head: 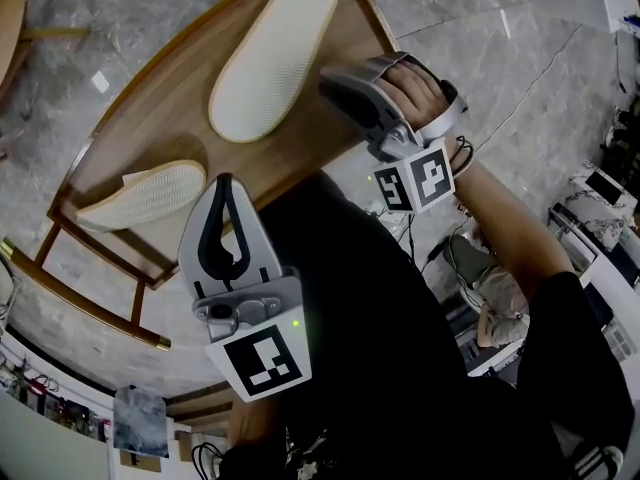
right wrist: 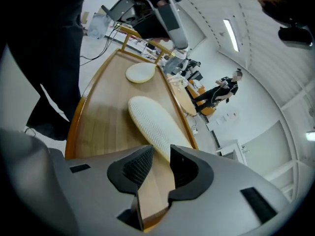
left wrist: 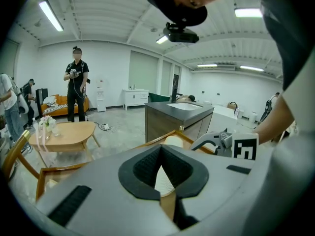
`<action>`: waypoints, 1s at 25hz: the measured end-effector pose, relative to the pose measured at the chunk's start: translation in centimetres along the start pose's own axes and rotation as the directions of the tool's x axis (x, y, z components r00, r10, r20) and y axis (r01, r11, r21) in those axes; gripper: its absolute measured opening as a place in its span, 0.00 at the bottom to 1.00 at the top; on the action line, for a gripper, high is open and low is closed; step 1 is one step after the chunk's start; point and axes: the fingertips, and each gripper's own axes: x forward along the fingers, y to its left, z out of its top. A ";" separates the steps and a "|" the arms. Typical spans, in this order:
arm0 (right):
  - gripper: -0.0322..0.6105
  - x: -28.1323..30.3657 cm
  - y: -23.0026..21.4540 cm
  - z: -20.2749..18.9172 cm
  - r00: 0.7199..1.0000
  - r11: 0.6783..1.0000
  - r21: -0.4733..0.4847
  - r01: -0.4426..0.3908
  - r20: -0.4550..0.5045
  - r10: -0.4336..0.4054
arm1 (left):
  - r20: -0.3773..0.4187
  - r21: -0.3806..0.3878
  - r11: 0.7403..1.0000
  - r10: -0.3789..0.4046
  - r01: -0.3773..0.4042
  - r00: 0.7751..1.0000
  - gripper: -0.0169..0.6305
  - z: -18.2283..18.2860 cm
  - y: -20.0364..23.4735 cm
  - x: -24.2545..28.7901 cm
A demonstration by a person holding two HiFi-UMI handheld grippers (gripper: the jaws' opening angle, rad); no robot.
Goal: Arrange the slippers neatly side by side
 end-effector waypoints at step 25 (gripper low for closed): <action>0.17 4.0 1.7 0.9 0.999 0.989 -0.146 -0.017 0.033 0.022 | -0.019 0.037 0.999 0.010 -0.009 1.000 0.03 -1.4 0.3 -0.7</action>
